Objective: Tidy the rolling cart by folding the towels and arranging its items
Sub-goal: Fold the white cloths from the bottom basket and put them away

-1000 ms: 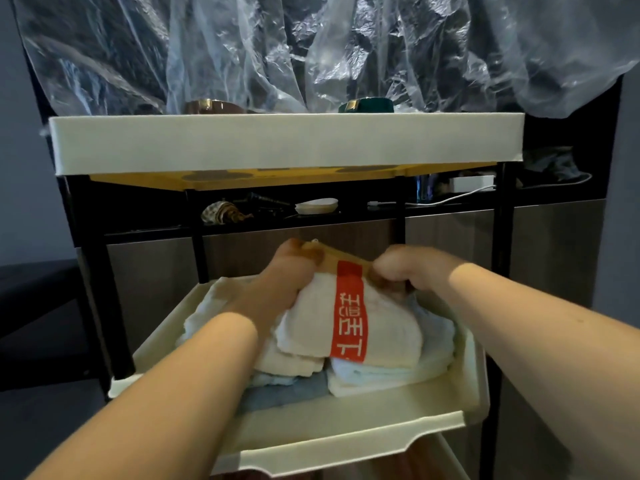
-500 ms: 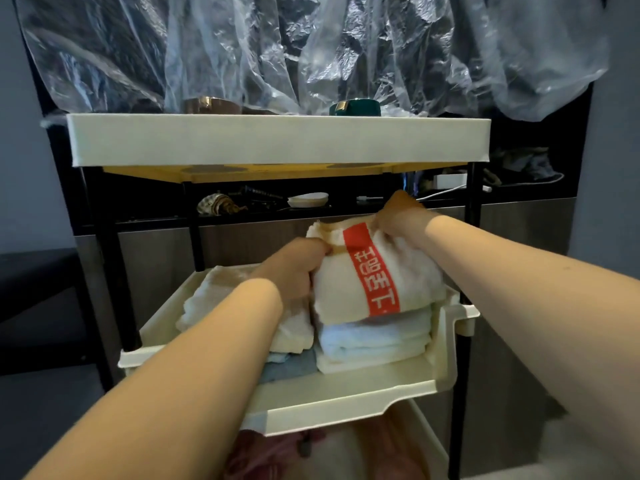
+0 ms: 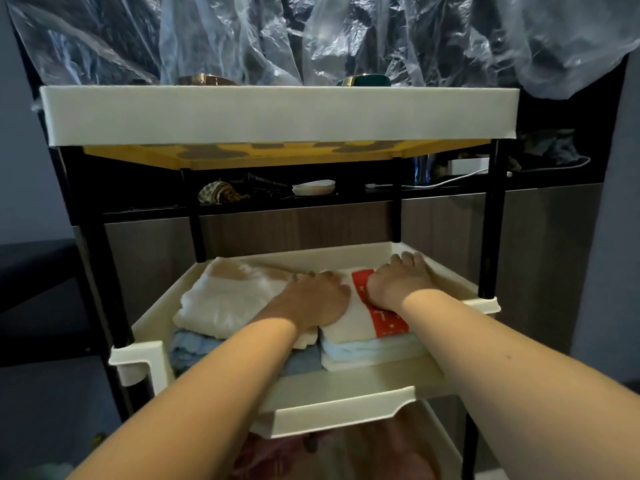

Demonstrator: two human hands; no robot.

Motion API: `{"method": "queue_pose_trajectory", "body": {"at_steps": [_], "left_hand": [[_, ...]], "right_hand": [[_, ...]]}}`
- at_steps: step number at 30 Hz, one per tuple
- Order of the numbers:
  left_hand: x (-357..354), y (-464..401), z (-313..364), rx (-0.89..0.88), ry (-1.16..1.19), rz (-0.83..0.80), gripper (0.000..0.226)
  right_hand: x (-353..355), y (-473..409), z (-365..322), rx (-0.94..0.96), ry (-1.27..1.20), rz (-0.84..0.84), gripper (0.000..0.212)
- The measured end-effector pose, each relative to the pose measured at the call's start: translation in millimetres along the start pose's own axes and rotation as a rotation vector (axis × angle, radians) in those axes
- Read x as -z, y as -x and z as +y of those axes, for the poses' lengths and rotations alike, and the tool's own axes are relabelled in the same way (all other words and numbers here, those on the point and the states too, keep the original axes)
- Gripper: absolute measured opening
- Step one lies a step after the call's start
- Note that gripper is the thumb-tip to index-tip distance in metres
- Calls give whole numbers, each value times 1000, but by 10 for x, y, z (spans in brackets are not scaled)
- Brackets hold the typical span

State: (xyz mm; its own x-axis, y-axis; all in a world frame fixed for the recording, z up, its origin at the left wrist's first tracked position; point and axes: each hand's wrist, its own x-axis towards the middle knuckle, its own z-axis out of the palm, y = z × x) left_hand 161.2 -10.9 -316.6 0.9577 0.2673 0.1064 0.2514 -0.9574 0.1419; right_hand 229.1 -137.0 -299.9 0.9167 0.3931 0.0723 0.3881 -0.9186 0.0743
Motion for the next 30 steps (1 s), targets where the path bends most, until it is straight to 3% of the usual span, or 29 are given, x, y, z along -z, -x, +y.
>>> {"method": "queue_pose_trajectory", "body": {"at_steps": [8,20,22,26,28,30], "left_hand": [[-21,-13,19,108,-39,-123,60],[-48,70,0,85,64,-81,58],[-34,89,19,77,74,-32,57],[46,307,53,45,158,233,51],[165,490,84,86,184,255,50],[359,671,130,206,206,113,53]], "right_hand": [[-163,-35,33,19,-123,-30,66],[-124,95,25,48,-129,21,64],[-84,143,6,50,-122,116,63],[106,341,2,123,-188,245,57],[251,487,34,135,-270,178,55],[428,694,101,148,-314,55,58]]}}
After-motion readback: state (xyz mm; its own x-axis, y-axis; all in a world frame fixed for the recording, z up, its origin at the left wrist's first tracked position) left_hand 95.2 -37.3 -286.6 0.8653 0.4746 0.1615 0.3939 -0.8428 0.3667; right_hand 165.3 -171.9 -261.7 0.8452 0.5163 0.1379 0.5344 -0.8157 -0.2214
